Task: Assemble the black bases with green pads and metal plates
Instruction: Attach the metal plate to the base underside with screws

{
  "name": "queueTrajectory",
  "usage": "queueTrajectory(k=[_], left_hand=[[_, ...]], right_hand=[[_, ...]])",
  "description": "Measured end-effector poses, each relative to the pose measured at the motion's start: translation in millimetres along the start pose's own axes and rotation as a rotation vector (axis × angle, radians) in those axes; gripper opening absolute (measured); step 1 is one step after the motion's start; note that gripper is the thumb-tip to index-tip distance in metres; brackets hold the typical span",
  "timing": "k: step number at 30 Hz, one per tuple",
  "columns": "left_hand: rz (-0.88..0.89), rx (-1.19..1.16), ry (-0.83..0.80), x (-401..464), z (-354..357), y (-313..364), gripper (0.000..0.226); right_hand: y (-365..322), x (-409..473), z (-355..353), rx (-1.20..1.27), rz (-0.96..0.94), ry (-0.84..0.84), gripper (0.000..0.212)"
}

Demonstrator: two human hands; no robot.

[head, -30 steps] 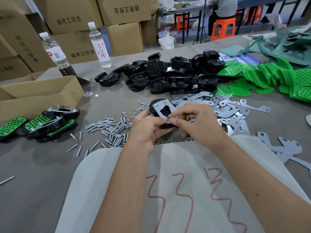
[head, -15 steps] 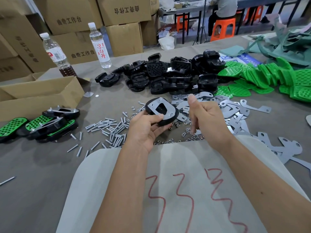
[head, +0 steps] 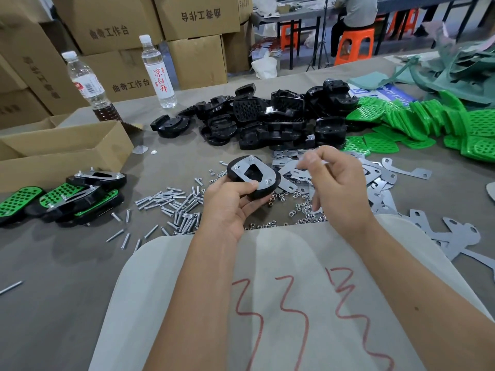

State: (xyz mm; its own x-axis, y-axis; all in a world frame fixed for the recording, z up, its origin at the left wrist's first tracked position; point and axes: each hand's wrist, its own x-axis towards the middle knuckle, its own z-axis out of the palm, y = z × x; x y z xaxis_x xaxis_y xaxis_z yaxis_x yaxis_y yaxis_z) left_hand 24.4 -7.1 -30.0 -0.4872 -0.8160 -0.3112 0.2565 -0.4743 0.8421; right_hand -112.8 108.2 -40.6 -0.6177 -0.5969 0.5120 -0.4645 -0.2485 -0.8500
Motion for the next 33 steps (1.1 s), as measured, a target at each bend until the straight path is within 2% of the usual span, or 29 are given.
queueTrajectory(k=[3, 7, 11, 14, 19, 23, 28, 33], left_hand=[[0.042, 0.071, 0.018, -3.6, 3.4, -2.1, 0.044], [0.118, 0.212, 0.058, -8.8, 4.4, -1.3, 0.041], [0.197, 0.336, 0.069, -11.2, 5.4, 1.9, 0.035], [0.211, 0.390, 0.077, -13.1, 7.1, 1.5, 0.031], [0.173, 0.328, 0.085, -16.8, 10.0, -1.0, 0.030], [0.196, 0.307, 0.141, -17.0, 15.4, -7.0, 0.034], [0.332, 0.372, 0.224, -23.5, 29.9, -23.3, 0.038], [0.495, 0.463, 0.253, -25.9, 38.7, -34.5, 0.036]], right_hand=[[5.7, 0.0, 7.2, -0.324, -0.101, -0.139, 0.021], [7.2, 0.5, 18.0, -0.664, -0.098, -0.401, 0.015], [0.7, -2.0, 18.0, -0.741, -0.156, -0.501, 0.010], [-4.1, -2.9, 16.7, -0.792, -0.184, -0.557, 0.022], [-6.8, -3.1, 19.3, -0.853, -0.176, -0.511, 0.031], [-6.5, -3.9, 23.2, -0.974, -0.188, -0.449, 0.023], [-5.2, -3.6, 24.2, -1.064, -0.082, -0.338, 0.026], [-9.5, -3.1, 20.8, -0.945, 0.083, -0.217, 0.033]])
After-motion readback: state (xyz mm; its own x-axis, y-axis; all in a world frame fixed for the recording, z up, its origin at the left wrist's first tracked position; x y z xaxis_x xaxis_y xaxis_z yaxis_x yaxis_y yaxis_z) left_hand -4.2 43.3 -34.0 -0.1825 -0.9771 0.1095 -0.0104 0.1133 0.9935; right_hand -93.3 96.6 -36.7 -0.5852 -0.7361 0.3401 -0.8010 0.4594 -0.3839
